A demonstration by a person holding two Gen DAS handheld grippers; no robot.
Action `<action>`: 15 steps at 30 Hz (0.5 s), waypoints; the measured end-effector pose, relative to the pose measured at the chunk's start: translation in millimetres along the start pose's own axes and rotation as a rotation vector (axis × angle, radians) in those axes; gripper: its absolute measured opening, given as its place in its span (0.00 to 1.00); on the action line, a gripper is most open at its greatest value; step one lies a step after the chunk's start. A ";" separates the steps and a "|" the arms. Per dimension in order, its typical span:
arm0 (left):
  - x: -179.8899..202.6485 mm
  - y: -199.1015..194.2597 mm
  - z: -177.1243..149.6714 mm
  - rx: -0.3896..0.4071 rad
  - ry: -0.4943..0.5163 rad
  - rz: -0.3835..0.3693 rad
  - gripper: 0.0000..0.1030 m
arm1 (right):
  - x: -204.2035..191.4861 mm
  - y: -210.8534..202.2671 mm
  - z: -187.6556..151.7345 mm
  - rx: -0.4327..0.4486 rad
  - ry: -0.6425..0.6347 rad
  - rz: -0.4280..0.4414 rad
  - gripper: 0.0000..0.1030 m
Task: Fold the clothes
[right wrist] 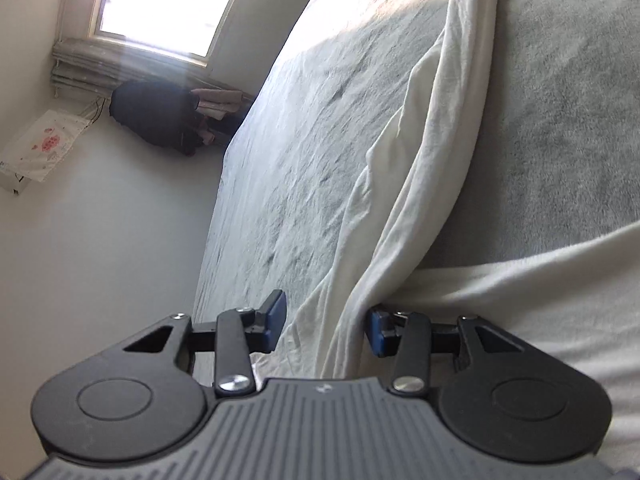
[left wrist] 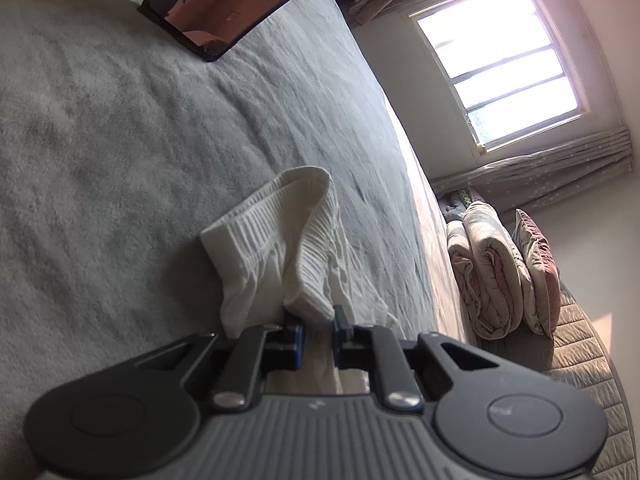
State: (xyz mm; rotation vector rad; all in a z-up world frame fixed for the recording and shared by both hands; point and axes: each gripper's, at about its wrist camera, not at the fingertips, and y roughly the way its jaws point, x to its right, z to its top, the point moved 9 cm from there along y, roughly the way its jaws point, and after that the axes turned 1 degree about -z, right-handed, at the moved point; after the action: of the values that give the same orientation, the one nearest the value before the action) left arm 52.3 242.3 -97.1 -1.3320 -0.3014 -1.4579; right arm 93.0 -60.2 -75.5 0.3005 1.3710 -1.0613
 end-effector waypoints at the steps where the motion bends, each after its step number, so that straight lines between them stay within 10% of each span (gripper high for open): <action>1: 0.0 -0.4 0.4 0.002 0.000 0.000 0.13 | 2.8 0.2 7.3 0.017 0.036 0.008 0.43; 15: -1.9 -13.5 3.2 0.031 -0.014 -0.013 0.11 | 19.7 -10.1 65.2 0.271 0.254 0.000 0.17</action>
State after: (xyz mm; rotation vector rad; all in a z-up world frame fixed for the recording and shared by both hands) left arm 42.8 250.9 -91.5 -1.3183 -0.3408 -1.4497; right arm 124.3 -121.4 -73.0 0.6527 1.4498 -1.2422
